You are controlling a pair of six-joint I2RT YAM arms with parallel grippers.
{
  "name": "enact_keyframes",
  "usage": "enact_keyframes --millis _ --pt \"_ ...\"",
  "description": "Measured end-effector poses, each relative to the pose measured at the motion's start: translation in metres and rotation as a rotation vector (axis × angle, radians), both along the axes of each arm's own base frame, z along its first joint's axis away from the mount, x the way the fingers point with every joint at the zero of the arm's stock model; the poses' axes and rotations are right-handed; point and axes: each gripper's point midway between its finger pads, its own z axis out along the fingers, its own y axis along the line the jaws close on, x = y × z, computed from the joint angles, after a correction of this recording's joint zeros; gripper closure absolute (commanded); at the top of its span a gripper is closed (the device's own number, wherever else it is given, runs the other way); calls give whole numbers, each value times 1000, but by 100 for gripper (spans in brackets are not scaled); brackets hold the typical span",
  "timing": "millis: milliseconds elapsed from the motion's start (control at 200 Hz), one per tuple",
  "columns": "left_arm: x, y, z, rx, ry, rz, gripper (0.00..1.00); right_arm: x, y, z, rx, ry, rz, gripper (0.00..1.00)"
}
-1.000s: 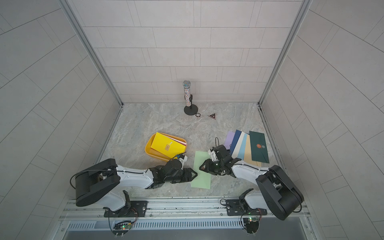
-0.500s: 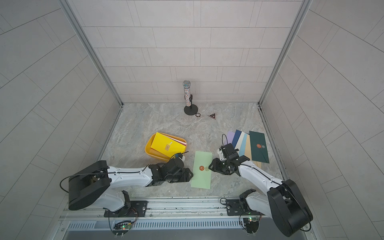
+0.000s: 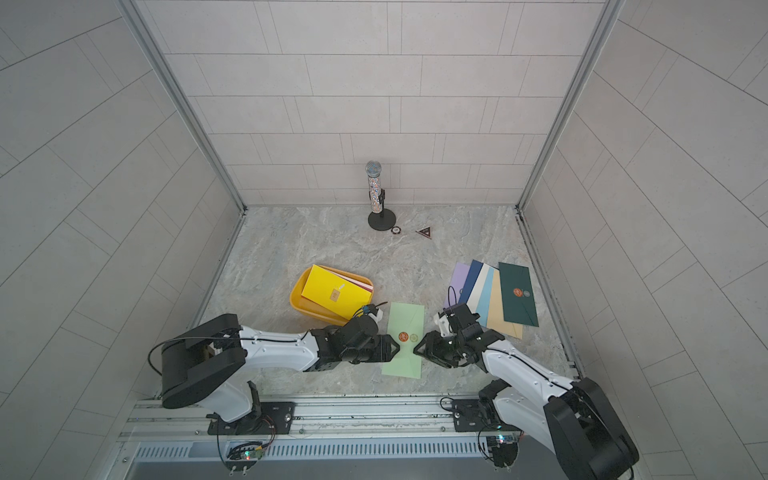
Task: Put the sealed envelopes into the storage box
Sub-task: Pick up the envelope from the center of the board.
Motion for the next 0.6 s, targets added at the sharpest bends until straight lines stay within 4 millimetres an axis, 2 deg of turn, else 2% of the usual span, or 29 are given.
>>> enact_keyframes --millis 165,320,600 --pt "0 -1 0 -2 -1 3 37 3 16 6 111 34 -19 50" --pt "0 -1 0 -3 0 7 37 3 16 10 133 53 -56 49" --pt "1 -1 0 -8 3 18 36 13 18 29 222 24 -155 49"
